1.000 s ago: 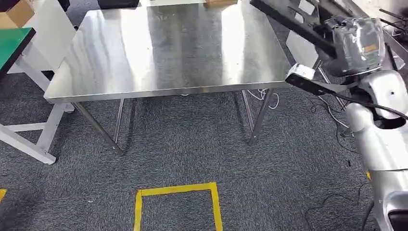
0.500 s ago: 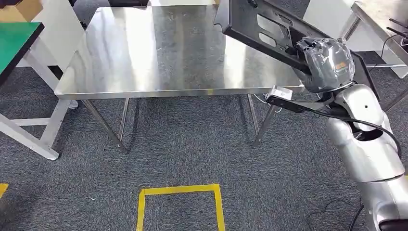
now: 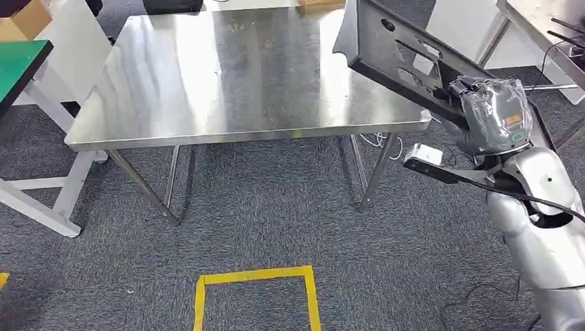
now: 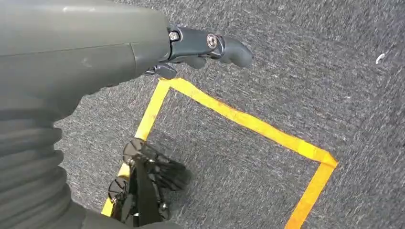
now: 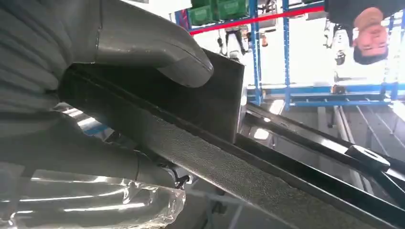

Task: Take the parts from the cabinet and place them on the table.

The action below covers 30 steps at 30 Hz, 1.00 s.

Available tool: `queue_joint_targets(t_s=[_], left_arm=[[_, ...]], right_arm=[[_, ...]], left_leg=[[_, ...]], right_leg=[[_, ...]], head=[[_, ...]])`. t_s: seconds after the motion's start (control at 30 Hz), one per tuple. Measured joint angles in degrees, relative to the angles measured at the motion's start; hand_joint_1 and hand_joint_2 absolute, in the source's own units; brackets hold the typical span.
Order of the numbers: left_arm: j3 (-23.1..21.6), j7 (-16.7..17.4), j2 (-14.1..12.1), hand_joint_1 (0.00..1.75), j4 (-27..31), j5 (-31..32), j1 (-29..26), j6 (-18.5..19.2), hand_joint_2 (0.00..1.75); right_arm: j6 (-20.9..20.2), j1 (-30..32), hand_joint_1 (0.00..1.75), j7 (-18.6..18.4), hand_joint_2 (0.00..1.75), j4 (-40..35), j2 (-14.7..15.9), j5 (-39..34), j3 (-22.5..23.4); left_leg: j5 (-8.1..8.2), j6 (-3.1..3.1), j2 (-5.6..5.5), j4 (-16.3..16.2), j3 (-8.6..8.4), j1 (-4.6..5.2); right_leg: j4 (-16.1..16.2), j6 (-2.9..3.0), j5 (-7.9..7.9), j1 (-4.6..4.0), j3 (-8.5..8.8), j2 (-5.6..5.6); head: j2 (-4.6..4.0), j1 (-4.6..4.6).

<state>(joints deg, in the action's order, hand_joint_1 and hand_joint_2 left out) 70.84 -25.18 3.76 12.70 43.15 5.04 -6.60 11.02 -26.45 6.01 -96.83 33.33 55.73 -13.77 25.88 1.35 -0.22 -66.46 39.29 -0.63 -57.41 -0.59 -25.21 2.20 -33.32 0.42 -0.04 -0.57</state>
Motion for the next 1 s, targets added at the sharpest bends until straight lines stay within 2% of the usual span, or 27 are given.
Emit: queue_joint_targets(t_s=[0.03,0.07,0.1,0.17,0.2,0.23,0.27,0.3,0.33,0.37,0.4,0.43,0.47,0.53,0.57,0.6,0.63,0.7,0.73,0.77,0.8,0.83,0.9,0.93,0.97,1.0], left_arm=[[0.00,0.00,0.00,0.00,0.00,0.02,0.00,-0.02,1.75],[0.00,0.02,-0.24,0.00,0.02,0.02,0.04,-0.07,1.75],[-0.04,0.09,-0.17,0.00,0.00,0.24,0.04,-0.07,1.75],[-0.04,0.15,-0.26,0.00,0.00,0.28,0.07,-0.09,1.75],[-0.04,0.22,-0.31,0.00,0.00,0.35,0.08,-0.06,1.75],[-0.07,0.37,-0.33,0.00,0.02,0.44,0.07,-0.09,1.75],[-0.09,0.46,-0.15,0.00,0.02,0.44,0.07,-0.09,1.75],[-0.11,0.52,-0.07,0.00,0.00,0.48,0.14,-0.09,1.75],[-0.11,0.55,-0.07,0.00,0.00,0.52,0.14,-0.07,1.75],[-0.13,0.57,-0.04,0.00,0.00,0.52,0.14,-0.09,1.75],[-0.13,0.59,-0.04,0.00,0.00,0.52,0.13,-0.09,1.75],[-0.11,0.70,0.00,0.00,0.00,0.50,0.12,-0.11,1.75],[-0.11,0.72,0.07,0.00,0.00,0.50,0.11,-0.20,1.75],[-0.11,0.83,0.20,0.00,0.00,0.50,0.13,-0.39,1.75],[-0.11,0.85,0.22,0.00,0.00,0.50,0.12,-0.55,1.75],[-0.11,0.94,0.22,0.00,0.00,0.52,0.13,-0.63,1.75],[-0.11,1.01,0.22,0.00,0.00,0.55,0.11,-0.70,1.75],[-0.13,1.16,0.33,0.00,-0.02,0.70,0.08,-0.81,1.75],[-0.13,1.16,0.28,0.00,0.00,0.79,0.10,-0.92,1.75],[-0.15,1.20,0.31,0.00,-0.02,0.81,0.09,-1.01,1.75],[-0.15,1.20,0.33,0.00,0.00,0.79,0.10,-1.14,1.75],[-0.13,1.20,0.31,0.00,0.00,0.81,0.10,-1.18,1.75],[-0.13,1.42,0.33,0.00,-0.02,0.79,0.06,-1.22,1.75],[-0.13,1.55,0.42,0.00,-0.02,0.79,0.04,-1.25,1.75],[-0.11,1.55,0.44,0.00,-0.04,0.79,0.05,-1.29,1.75],[-0.11,1.55,0.44,0.00,-0.02,0.79,0.05,-1.35,1.75]], right_arm=[[0.22,0.39,1.75,0.00,1.75,-0.31,0.17,-0.02,0.52],[0.44,0.73,1.75,0.02,1.75,-0.55,0.31,-0.04,1.03],[0.66,0.82,1.75,0.02,1.75,-0.72,0.46,-0.13,1.42],[0.74,1.73,1.75,0.02,1.75,-0.96,0.50,-0.20,1.84],[0.76,2.21,1.75,0.02,1.75,-1.31,0.61,-0.20,2.12],[0.79,2.76,1.75,0.11,1.75,-1.66,0.70,-0.20,2.36],[0.90,2.85,1.75,0.26,1.75,-1.70,0.72,-0.24,2.62],[0.96,2.75,1.75,0.26,1.75,-1.75,0.76,-0.24,2.86],[0.98,2.84,1.75,0.26,1.75,-1.75,0.85,-0.24,2.99],[0.98,3.15,1.75,0.26,1.75,-1.75,0.85,-0.24,3.01],[0.96,3.53,1.75,0.32,1.75,-1.75,0.83,-0.22,3.01],[0.96,3.76,1.75,0.37,1.75,-1.75,0.79,-0.22,3.01],[0.96,3.77,1.75,0.52,1.75,-1.75,0.76,-0.20,3.04],[0.96,3.58,1.75,0.81,1.75,-1.75,0.72,0.00,3.19],[0.94,3.39,1.75,0.96,1.75,-1.70,0.61,0.15,3.19],[0.92,3.31,1.75,1.03,1.75,-1.66,0.44,0.24,3.19],[0.96,3.44,1.75,1.05,1.75,-1.62,0.33,0.43,3.21],[1.03,3.77,1.75,1.05,1.75,-1.57,0.00,0.68,3.30],[1.07,3.78,1.75,1.07,1.75,-1.57,-0.04,0.70,3.39],[1.11,3.79,1.75,1.16,1.75,-1.62,-0.04,0.72,3.47],[1.20,3.86,1.75,1.25,1.75,-1.62,-0.09,0.70,3.69],[1.22,3.88,1.75,1.51,1.75,-1.62,-0.18,0.68,3.82],[1.27,3.93,1.75,2.03,1.75,-1.62,-0.26,0.50,3.98],[1.27,4.07,1.75,2.21,1.75,-1.62,-0.26,0.28,4.02],[1.27,4.29,1.75,2.29,1.75,-1.62,-0.26,0.13,4.24],[1.29,4.35,1.75,2.43,1.75,-1.62,-0.24,-0.02,4.54]], left_leg=[[-2.43,0.59,-0.06,5.27,-2.70,0.15],[-2.18,0.99,-0.12,8.01,-4.11,0.45],[-2.14,1.21,0.10,8.08,-4.07,0.77],[-1.75,1.76,0.08,8.02,-4.03,1.17],[-1.85,2.33,0.09,8.58,-4.38,1.37],[-2.84,2.94,0.10,10.71,-5.86,0.81],[-3.19,3.16,0.25,11.81,-6.73,1.01],[-3.38,3.74,0.23,12.02,-6.96,1.09],[-3.29,3.76,0.25,12.02,-6.98,1.12],[-3.14,3.88,0.22,12.00,-7.02,1.25],[-3.04,3.92,0.15,11.95,-7.01,1.34],[-2.87,3.77,0.04,11.90,-7.11,1.42],[-2.66,3.59,-0.04,11.74,-7.18,1.44],[-1.88,3.11,-0.12,10.80,-7.28,1.39],[-1.08,2.54,-0.15,9.75,-7.04,1.56],[-0.47,2.21,-0.26,9.12,-6.60,1.99],[-0.31,2.09,-0.22,9.00,-6.68,2.03],[-0.17,1.96,-0.09,8.87,-6.75,1.81],[0.26,1.70,-0.10,8.59,-6.63,1.62],[0.92,1.04,-0.04,7.44,-6.42,1.49],[2.74,0.41,-0.02,4.02,-4.89,1.21],[4.68,-0.03,-0.01,-0.15,-2.66,0.91],[7.47,-0.58,0.00,-8.74,2.42,0.36],[6.90,-0.62,0.00,-9.99,3.70,0.19],[4.67,-0.51,0.00,-8.03,3.40,0.07],[1.57,-0.17,0.00,-3.75,1.73,0.08]], right_leg=[[0.06,-0.12,-0.14,0.00,0.26,0.04],[0.16,-0.17,-0.16,0.10,0.33,0.05],[0.39,-0.46,-0.19,-0.29,0.27,0.11],[0.66,-1.09,-0.30,0.04,0.44,0.12],[1.38,-1.55,-0.07,-0.07,0.83,0.10],[1.31,-1.78,-0.24,-0.59,0.57,0.02],[-0.39,-1.44,-0.99,-0.47,0.23,-0.21],[-4.14,-0.78,-2.74,-0.53,-1.69,-0.18],[-8.53,-0.45,-4.40,-0.52,-4.07,-0.18],[-13.05,-0.38,-5.96,-0.50,-6.79,-0.17],[-16.13,-0.70,-6.57,-0.48,-8.82,-0.18],[-15.96,-1.20,-5.79,-0.44,-9.23,-0.19],[-13.04,-1.83,-4.05,-0.36,-8.15,-0.21],[-3.28,-2.88,0.29,-0.26,-3.47,-0.39],[0.89,-2.66,1.36,-0.07,-1.66,-0.84],[0.80,-2.13,1.32,-0.71,-0.84,-0.56],[0.55,-1.44,1.24,-0.54,-1.06,-0.47],[0.51,-0.93,1.03,-0.70,-1.09,-0.38],[0.63,-0.54,1.03,0.21,-0.84,-0.28],[0.66,-0.38,0.91,0.05,-0.54,-0.18],[0.66,-0.01,0.68,0.08,-0.22,-0.24],[0.66,0.18,0.52,0.06,-0.07,-0.26],[0.65,0.44,0.25,-0.05,0.14,-0.21],[0.64,0.50,0.09,-0.10,0.32,-0.15],[0.64,0.43,-0.14,-0.15,0.66,-0.05],[0.65,0.29,-0.42,-0.28,1.10,0.03]], head=[[0.00,0.00],[0.00,0.13],[0.00,0.11],[0.00,0.04],[0.00,-0.07],[0.00,0.04],[0.00,0.35],[0.00,0.29],[0.00,0.44],[0.00,0.50],[0.00,0.48],[0.00,0.50],[0.00,0.46],[0.00,0.55],[0.00,0.64],[0.00,0.66],[0.00,0.61],[0.00,0.53],[0.00,0.48],[0.00,0.41],[0.00,0.15],[0.00,0.15],[0.00,0.15],[0.00,0.13],[0.00,0.13],[0.00,0.13]])
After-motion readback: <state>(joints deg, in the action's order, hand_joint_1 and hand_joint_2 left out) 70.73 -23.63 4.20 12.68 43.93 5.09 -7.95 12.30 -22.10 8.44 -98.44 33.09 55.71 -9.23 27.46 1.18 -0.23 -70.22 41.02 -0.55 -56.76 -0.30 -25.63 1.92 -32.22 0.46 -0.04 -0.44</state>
